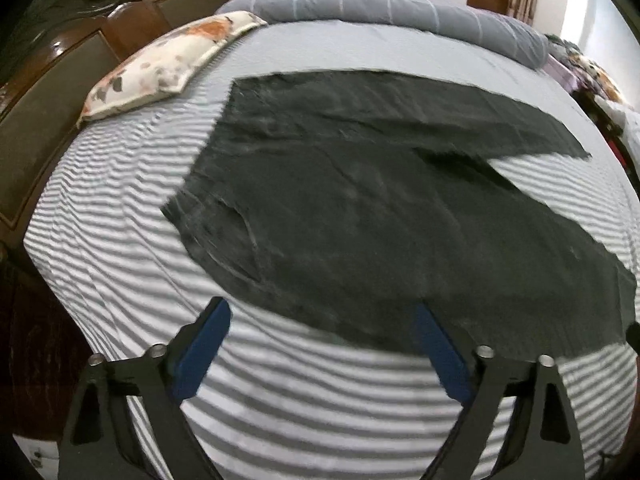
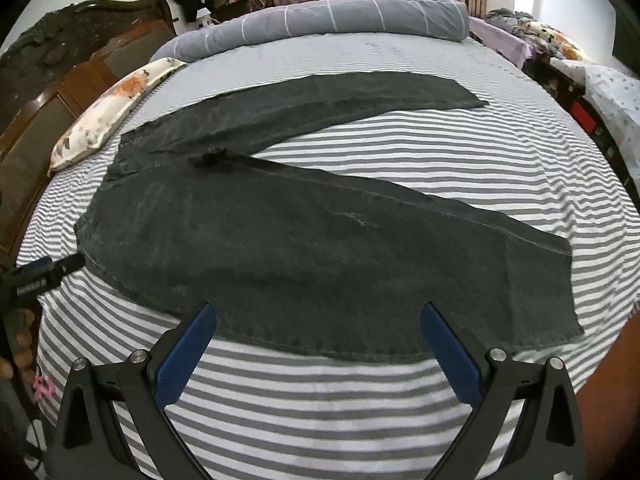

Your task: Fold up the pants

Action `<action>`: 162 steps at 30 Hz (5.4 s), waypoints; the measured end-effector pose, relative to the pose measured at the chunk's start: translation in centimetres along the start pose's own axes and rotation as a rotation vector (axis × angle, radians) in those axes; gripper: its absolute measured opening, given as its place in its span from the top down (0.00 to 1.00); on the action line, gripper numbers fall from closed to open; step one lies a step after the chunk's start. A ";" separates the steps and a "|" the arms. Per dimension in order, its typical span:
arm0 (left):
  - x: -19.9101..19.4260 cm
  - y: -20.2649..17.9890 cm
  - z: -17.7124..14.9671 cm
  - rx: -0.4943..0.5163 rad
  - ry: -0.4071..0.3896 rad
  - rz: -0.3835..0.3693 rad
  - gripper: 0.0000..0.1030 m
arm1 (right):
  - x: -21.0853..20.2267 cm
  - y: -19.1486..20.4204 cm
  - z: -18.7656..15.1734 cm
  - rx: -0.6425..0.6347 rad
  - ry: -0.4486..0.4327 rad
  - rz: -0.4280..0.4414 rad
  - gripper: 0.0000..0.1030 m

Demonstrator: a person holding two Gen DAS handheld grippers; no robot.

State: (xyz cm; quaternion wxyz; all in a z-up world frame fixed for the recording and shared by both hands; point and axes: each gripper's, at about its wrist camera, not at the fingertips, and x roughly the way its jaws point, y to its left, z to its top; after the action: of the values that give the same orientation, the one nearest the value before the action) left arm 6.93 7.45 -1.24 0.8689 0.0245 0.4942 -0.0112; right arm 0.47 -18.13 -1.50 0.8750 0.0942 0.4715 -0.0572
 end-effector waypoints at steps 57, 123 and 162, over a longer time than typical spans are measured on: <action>26.3 16.9 27.5 -0.342 -0.024 -0.340 0.65 | 32.1 11.2 38.0 -0.538 0.147 0.137 0.21; 27.8 17.6 29.1 -0.356 0.026 -0.404 0.61 | 36.9 10.6 38.6 -0.637 0.198 0.195 0.64; 7.4 14.8 7.8 -0.089 -0.031 -0.343 0.92 | 10.8 -1.5 11.9 -0.342 0.113 0.162 1.00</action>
State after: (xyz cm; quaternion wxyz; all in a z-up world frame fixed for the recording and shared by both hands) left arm 18.02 21.87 -3.12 0.8620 -0.0990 0.4777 -0.1377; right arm 15.78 -22.31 -4.27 0.8522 -0.0152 0.5135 0.0996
